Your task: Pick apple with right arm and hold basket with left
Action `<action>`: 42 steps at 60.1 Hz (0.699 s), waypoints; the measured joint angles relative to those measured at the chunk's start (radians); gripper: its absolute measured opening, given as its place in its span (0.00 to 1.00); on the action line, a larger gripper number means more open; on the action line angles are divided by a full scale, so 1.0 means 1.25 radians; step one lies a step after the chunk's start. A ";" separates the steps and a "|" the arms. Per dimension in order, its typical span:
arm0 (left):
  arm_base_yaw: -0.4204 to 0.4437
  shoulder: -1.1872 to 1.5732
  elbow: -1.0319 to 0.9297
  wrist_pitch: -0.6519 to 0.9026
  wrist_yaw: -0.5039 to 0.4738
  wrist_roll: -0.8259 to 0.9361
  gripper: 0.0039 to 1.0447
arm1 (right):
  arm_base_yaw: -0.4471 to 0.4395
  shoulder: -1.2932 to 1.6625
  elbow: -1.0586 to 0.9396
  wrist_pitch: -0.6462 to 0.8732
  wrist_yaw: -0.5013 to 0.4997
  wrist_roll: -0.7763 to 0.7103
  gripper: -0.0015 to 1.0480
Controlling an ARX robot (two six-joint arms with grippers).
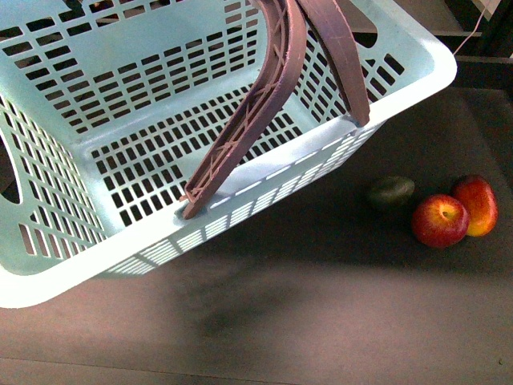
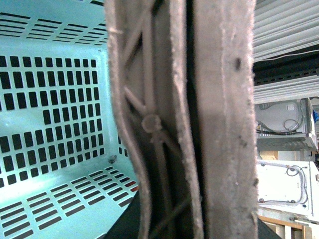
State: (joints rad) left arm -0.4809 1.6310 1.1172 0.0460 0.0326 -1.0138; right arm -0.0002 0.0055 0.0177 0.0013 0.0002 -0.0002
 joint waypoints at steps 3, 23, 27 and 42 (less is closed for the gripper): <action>0.000 0.000 0.000 0.000 0.000 0.000 0.14 | 0.000 0.000 0.000 0.000 0.001 0.000 0.92; -0.001 0.000 0.002 0.000 0.000 0.000 0.14 | -0.073 0.397 0.139 -0.235 0.101 0.099 0.92; -0.001 0.000 0.002 0.000 0.000 0.002 0.14 | -0.096 0.477 0.139 -0.138 0.074 0.065 0.92; -0.001 0.000 0.002 0.000 0.000 0.003 0.14 | -0.121 1.023 0.176 0.370 -0.019 -0.117 0.92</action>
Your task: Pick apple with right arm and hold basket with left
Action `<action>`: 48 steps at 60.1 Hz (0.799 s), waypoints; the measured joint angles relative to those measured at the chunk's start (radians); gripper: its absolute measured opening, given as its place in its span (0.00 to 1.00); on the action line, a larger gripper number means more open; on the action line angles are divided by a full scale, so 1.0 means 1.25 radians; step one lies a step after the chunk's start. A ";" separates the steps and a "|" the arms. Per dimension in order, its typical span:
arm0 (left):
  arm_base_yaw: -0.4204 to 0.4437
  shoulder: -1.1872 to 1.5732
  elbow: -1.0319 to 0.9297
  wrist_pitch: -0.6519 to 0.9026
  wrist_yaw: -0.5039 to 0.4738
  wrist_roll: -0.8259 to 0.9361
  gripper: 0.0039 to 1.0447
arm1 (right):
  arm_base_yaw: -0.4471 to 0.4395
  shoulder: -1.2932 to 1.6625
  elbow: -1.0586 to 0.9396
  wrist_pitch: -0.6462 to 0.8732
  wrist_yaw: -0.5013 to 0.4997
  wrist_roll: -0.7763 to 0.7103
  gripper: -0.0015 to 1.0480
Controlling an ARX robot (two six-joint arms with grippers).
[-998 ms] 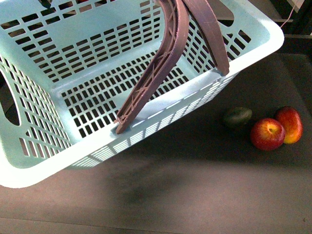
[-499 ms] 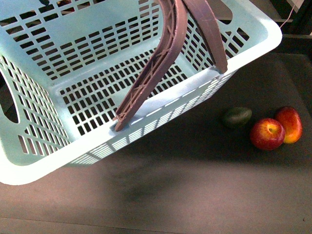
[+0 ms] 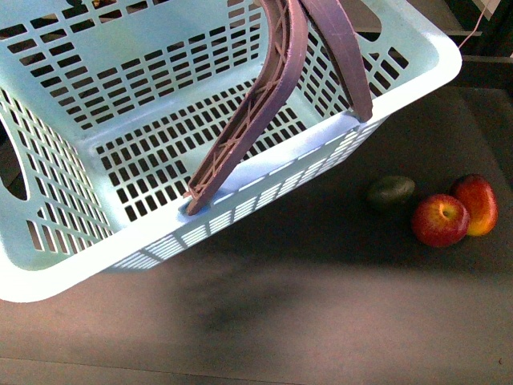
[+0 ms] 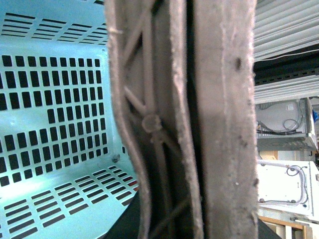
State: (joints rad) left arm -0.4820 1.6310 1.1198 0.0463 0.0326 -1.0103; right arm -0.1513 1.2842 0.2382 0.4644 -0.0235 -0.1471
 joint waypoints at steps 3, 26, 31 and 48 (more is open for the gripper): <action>0.000 0.000 0.000 0.000 0.000 0.000 0.14 | 0.006 0.098 0.024 0.072 -0.001 -0.033 0.92; 0.000 0.000 0.000 0.000 0.000 0.000 0.14 | 0.045 0.575 0.230 0.147 0.001 -0.242 0.92; 0.000 0.000 0.000 0.000 0.000 0.000 0.14 | 0.052 0.609 0.258 0.144 0.000 -0.290 0.92; 0.000 0.000 0.000 0.000 0.000 0.000 0.14 | 0.061 0.724 0.370 0.109 0.000 -0.345 0.92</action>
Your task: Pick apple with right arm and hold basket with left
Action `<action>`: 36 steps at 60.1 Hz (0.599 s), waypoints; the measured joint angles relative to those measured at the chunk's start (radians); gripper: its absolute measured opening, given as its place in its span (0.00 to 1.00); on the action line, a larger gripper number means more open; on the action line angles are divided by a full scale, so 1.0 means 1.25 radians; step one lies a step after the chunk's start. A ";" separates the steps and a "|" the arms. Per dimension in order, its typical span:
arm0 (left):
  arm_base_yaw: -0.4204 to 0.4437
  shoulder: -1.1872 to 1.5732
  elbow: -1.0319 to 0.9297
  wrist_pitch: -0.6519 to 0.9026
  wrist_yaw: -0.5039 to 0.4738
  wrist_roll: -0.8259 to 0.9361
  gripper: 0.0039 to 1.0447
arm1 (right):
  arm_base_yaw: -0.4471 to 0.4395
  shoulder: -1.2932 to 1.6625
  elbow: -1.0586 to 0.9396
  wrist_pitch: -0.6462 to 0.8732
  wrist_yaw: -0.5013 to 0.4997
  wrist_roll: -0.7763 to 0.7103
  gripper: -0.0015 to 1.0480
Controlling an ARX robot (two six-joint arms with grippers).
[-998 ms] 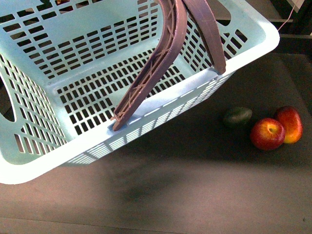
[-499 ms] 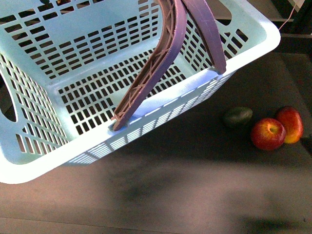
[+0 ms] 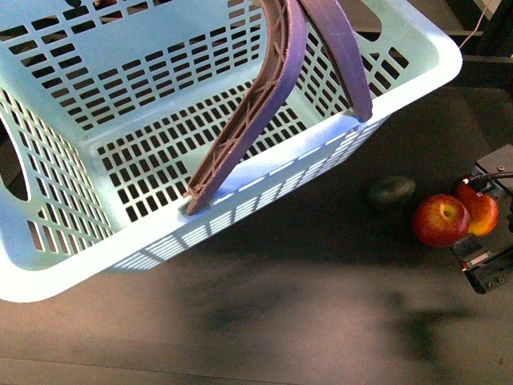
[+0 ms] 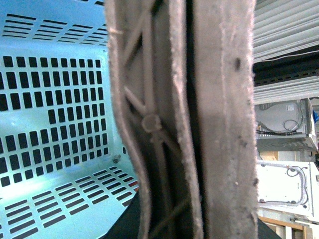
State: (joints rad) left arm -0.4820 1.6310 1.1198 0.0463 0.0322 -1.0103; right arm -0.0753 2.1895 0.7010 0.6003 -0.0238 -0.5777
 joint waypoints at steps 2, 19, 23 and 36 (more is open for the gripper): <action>0.000 0.000 0.000 0.000 0.000 0.000 0.14 | 0.001 0.013 0.014 -0.006 -0.001 -0.001 0.92; 0.000 0.000 0.000 0.000 0.000 0.000 0.14 | 0.009 0.106 0.117 -0.041 -0.002 -0.012 0.92; 0.000 0.000 0.000 0.000 0.000 0.000 0.14 | 0.010 0.120 0.136 -0.048 -0.002 -0.011 0.92; 0.000 0.000 0.000 0.000 0.001 0.000 0.14 | 0.008 0.168 0.203 -0.069 -0.004 -0.011 0.92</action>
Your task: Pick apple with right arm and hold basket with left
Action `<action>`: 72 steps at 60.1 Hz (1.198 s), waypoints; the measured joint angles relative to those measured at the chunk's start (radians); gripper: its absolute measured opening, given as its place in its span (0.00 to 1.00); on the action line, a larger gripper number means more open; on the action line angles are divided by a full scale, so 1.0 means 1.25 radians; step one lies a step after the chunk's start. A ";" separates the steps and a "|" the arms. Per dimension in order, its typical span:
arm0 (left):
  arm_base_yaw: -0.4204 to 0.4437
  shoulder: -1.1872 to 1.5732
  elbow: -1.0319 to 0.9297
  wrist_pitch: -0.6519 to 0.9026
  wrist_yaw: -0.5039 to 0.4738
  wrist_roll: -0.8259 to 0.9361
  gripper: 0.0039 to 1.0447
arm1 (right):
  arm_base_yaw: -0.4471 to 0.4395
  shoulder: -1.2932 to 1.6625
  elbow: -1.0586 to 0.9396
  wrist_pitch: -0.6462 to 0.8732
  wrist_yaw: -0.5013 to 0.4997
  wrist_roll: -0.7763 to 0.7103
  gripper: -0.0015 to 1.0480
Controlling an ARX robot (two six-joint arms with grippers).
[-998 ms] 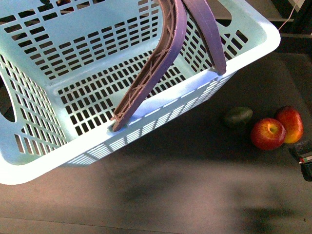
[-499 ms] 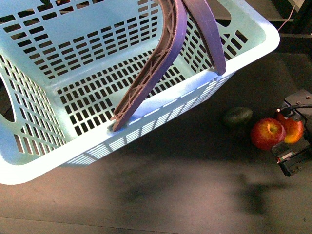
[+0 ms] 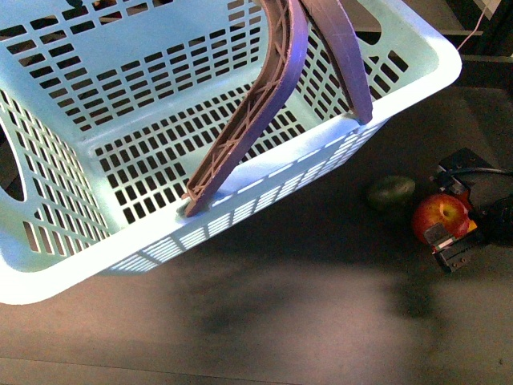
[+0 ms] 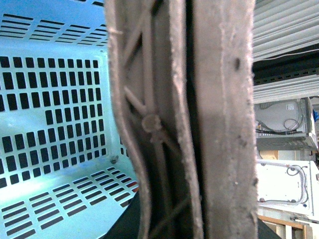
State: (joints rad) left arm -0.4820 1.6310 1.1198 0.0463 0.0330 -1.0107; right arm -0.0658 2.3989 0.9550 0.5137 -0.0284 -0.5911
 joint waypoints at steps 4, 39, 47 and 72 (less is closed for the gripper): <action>0.000 0.000 0.000 0.000 0.000 0.000 0.14 | -0.002 0.012 0.016 -0.003 0.000 0.002 0.92; 0.000 0.000 0.000 0.000 0.000 0.000 0.14 | -0.007 0.089 0.104 -0.026 -0.013 0.029 0.92; 0.000 0.000 0.000 0.000 0.000 0.000 0.14 | -0.007 0.090 0.103 -0.015 -0.012 0.040 0.80; 0.000 0.000 0.000 0.000 0.000 0.000 0.14 | -0.008 0.017 -0.020 0.070 -0.052 0.058 0.72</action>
State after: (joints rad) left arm -0.4820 1.6310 1.1198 0.0463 0.0330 -1.0107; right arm -0.0753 2.4203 0.9306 0.6018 -0.0929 -0.5190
